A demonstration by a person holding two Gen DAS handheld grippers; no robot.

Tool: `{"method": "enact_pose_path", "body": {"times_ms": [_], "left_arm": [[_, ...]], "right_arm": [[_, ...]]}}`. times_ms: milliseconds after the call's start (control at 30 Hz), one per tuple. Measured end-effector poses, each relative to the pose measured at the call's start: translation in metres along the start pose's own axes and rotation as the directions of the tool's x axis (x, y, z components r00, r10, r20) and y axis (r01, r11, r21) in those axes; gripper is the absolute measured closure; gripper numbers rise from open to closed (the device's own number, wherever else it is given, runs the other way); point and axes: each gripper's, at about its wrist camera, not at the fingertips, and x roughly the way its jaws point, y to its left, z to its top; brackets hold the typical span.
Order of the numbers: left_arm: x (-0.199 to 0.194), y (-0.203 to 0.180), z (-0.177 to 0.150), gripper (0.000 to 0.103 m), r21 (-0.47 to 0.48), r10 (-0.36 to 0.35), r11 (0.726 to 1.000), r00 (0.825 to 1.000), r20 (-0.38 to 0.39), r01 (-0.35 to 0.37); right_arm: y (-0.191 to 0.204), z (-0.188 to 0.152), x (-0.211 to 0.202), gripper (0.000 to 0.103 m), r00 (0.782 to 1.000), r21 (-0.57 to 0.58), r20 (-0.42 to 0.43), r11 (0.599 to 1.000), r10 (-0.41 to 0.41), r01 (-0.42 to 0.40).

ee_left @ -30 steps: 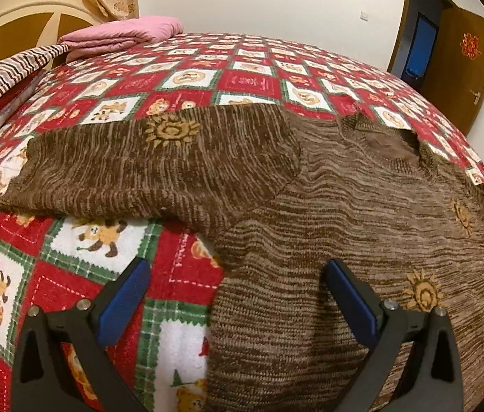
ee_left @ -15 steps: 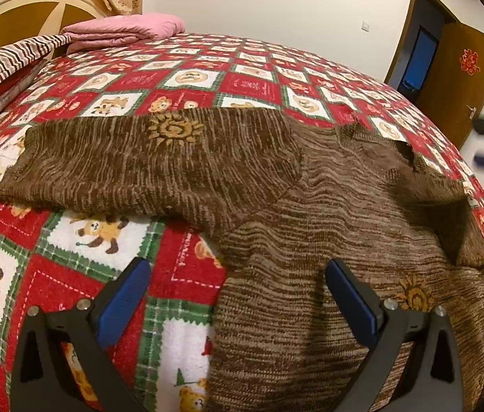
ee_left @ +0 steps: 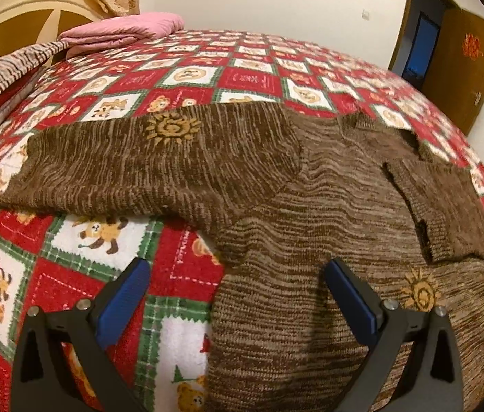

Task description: Fold small clothes

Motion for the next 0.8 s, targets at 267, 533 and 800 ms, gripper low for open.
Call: {"method": "enact_pose_path", "body": {"times_ms": [267, 533, 800], "left_arm": [[-0.02, -0.047, 0.026, 0.0, 0.116, 0.04, 0.993, 0.999, -0.017, -0.038], [0.002, -0.139, 0.045, 0.0, 0.28, 0.064, 0.958, 0.998, 0.025, -0.068], [0.064, -0.179, 0.063, 0.0, 0.413, 0.318, 0.827, 0.923, 0.216, -0.382]], "right_arm": [[-0.003, 0.001, 0.02, 0.034, 0.997, -0.045, 0.078, 0.999, 0.027, -0.023], [-0.029, -0.019, 0.035, 0.033, 0.982, 0.052, 0.119, 0.987, 0.147, -0.154], [-0.047, -0.025, 0.028, 0.033, 0.954, 0.131, 0.19, 0.957, 0.233, -0.26]]}}
